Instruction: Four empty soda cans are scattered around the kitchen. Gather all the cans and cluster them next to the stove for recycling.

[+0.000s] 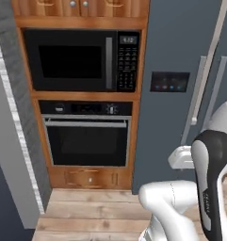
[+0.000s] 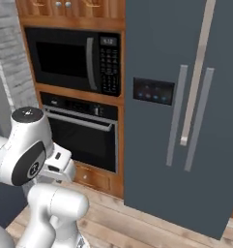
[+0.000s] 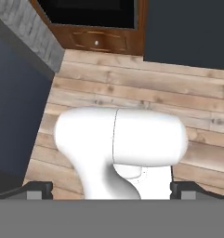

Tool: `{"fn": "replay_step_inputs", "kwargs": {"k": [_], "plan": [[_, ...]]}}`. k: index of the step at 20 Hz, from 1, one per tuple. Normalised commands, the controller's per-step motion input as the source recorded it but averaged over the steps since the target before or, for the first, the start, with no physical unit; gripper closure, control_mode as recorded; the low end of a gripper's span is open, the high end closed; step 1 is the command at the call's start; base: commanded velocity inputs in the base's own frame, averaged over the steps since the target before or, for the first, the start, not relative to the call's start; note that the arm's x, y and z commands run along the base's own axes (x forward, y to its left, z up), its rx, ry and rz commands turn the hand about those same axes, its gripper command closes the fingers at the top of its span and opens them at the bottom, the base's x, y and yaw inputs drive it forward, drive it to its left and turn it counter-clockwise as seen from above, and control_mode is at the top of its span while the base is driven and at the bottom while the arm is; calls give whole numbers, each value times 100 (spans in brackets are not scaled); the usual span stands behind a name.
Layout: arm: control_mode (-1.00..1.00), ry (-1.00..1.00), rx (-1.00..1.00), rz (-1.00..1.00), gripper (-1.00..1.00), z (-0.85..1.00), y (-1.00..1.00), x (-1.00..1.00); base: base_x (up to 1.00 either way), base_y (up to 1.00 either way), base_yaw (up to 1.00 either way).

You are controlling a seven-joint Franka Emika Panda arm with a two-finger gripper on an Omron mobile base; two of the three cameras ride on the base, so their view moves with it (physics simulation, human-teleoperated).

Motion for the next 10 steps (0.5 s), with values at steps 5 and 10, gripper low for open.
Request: {"fn": "replay_step_inputs", "kwargs": {"k": [5, 10], "plan": [[100, 0, 0, 0, -100, 0, 0, 0, 2, -99, -7], [100, 0, 0, 0, -100, 0, 0, 0, 0, -100, -1]]}}
